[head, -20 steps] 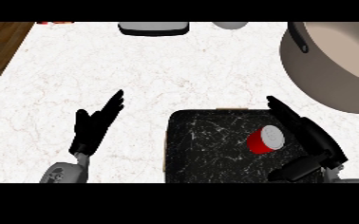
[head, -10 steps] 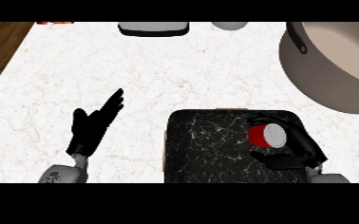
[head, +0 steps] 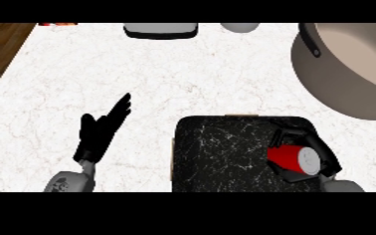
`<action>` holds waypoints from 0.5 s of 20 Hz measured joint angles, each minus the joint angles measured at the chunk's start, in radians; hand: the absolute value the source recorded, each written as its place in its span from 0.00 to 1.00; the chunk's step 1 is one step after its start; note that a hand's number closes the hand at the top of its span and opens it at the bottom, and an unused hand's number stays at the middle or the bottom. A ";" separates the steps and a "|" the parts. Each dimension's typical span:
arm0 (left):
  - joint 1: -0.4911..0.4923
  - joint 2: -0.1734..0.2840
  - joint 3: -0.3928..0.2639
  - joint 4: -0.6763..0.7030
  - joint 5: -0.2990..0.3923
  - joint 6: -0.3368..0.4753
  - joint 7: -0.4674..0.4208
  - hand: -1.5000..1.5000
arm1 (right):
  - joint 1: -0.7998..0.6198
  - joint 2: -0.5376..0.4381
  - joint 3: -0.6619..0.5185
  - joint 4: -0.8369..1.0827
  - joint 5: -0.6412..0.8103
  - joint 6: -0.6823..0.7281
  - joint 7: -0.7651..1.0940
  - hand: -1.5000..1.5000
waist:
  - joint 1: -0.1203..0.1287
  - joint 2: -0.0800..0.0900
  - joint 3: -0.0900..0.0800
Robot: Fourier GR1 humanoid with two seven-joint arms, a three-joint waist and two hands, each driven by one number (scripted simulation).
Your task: Pick the can from the tray and place it in the pot
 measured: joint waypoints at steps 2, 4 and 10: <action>0.004 0.003 -0.001 -0.008 0.000 -0.005 0.001 0.50 | -0.016 -0.087 -0.078 0.070 -0.051 0.073 -0.063 1.00 | 0.006 0.006 0.006; 0.001 0.005 0.005 -0.012 0.003 -0.004 0.001 0.50 | -0.016 -0.191 -0.158 0.135 -0.091 0.135 -0.101 1.00 | 0.003 0.016 0.013; 0.008 0.006 0.005 -0.016 0.005 -0.008 -0.011 0.50 | -0.038 -0.426 -0.349 0.309 -0.184 0.202 -0.155 1.00 | 0.009 0.033 0.026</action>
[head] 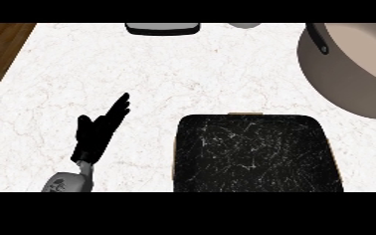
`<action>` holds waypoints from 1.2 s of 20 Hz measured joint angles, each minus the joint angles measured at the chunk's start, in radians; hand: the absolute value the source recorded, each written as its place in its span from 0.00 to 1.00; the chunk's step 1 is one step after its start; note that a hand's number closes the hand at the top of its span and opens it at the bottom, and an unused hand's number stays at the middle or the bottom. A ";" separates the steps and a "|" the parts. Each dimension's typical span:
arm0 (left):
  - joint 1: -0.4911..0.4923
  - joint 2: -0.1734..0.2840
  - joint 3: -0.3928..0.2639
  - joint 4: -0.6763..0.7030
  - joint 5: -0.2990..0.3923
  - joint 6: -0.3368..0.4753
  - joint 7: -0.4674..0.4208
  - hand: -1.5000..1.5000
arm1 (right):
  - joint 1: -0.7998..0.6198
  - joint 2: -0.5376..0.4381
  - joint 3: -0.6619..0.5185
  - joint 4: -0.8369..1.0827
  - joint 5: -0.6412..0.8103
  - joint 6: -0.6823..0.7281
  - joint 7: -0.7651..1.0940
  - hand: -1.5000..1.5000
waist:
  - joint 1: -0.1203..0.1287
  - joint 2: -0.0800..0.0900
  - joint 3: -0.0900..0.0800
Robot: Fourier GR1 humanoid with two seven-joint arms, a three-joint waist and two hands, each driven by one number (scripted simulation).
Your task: Pick the can from the tray and place it in the pot
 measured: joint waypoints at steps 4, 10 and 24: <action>-0.002 -0.004 -0.004 0.001 0.004 -0.008 -0.001 0.50 | -0.019 -0.111 -0.068 0.096 -0.022 0.005 -0.036 1.00 | 0.011 0.003 0.003; -0.011 -0.004 -0.008 0.005 0.002 -0.016 -0.005 0.50 | -0.037 -0.215 -0.095 0.189 0.013 -0.049 -0.120 1.00 | 0.026 0.003 0.005; -0.041 -0.014 -0.015 0.022 -0.004 -0.024 0.003 0.50 | -0.164 -0.389 -0.048 0.336 0.155 -0.213 -0.313 1.00 | 0.048 0.000 -0.001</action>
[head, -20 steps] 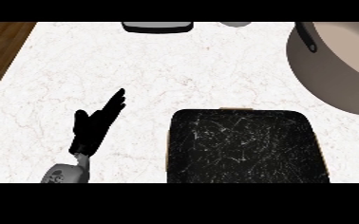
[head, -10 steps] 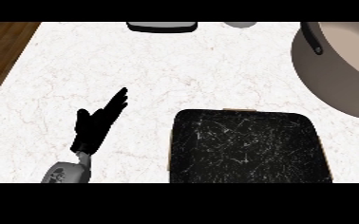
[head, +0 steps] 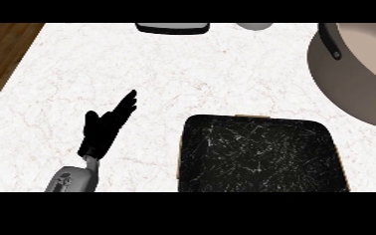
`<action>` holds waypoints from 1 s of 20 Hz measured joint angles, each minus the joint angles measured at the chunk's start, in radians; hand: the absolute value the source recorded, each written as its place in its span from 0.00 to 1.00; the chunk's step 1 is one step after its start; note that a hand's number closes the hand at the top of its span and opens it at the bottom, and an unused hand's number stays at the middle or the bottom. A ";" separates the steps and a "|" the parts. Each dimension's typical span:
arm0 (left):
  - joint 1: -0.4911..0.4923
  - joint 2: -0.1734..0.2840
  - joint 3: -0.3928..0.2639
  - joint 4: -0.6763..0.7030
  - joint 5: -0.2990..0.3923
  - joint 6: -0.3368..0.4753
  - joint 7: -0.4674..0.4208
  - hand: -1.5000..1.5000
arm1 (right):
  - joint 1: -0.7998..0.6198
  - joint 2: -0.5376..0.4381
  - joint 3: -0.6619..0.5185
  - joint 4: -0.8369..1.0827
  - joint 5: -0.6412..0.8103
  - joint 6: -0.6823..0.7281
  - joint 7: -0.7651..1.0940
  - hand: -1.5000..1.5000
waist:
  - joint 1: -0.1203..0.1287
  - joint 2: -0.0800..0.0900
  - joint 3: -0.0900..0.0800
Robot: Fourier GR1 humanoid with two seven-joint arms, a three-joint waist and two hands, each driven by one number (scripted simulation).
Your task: Pick the can from the tray and place it in the pot
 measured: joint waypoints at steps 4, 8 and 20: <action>-0.012 -0.010 -0.008 0.005 -0.005 0.000 0.010 0.50 | -0.093 -0.020 0.042 0.039 0.049 -0.029 -0.007 1.00 | 0.012 0.001 -0.002; -0.026 -0.016 -0.012 0.020 -0.016 0.004 0.010 0.50 | -0.190 -0.030 0.104 0.067 0.115 -0.043 -0.003 1.00 | 0.017 0.002 -0.004; -0.030 -0.012 -0.003 0.009 -0.013 -0.007 0.023 0.50 | -0.474 0.073 0.326 0.151 0.390 -0.169 0.047 1.00 | 0.026 0.003 -0.008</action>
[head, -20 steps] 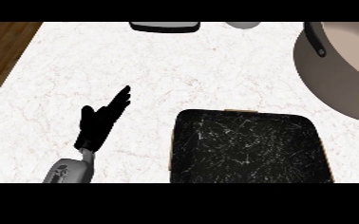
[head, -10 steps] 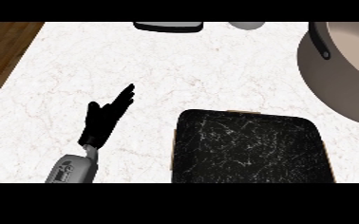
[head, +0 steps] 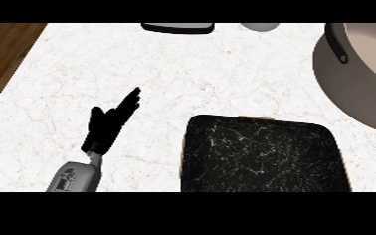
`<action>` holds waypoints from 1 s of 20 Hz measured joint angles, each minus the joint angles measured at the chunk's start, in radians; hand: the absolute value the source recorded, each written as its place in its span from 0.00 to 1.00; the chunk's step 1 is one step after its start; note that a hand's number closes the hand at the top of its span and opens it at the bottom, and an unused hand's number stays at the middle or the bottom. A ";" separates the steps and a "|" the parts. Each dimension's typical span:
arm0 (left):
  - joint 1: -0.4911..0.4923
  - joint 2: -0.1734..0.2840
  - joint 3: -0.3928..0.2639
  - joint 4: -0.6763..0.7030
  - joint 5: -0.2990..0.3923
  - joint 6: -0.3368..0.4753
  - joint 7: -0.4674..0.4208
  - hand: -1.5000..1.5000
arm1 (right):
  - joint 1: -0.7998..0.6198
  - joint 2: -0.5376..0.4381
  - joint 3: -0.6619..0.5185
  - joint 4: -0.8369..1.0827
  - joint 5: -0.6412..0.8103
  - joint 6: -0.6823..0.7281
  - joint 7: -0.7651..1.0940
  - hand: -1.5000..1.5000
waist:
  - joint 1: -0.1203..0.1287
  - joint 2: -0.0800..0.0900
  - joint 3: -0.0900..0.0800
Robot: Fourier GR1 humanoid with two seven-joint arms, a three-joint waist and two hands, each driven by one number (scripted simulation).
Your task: Pick the can from the tray and place it in the pot
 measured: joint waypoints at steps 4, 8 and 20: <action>-0.001 -0.003 0.002 -0.008 0.000 0.002 0.001 0.50 | -0.037 0.033 0.075 0.022 0.119 -0.151 0.038 1.00 | 0.000 0.001 0.000; 0.003 0.001 0.004 -0.005 -0.004 0.000 0.001 0.50 | -0.096 0.090 0.157 0.067 0.234 -0.218 0.123 1.00 | 0.000 0.001 -0.001; 0.008 0.006 0.014 -0.019 0.000 -0.010 0.006 0.50 | -0.220 0.239 0.234 0.254 0.347 -0.072 0.296 0.00 | -0.013 0.000 0.000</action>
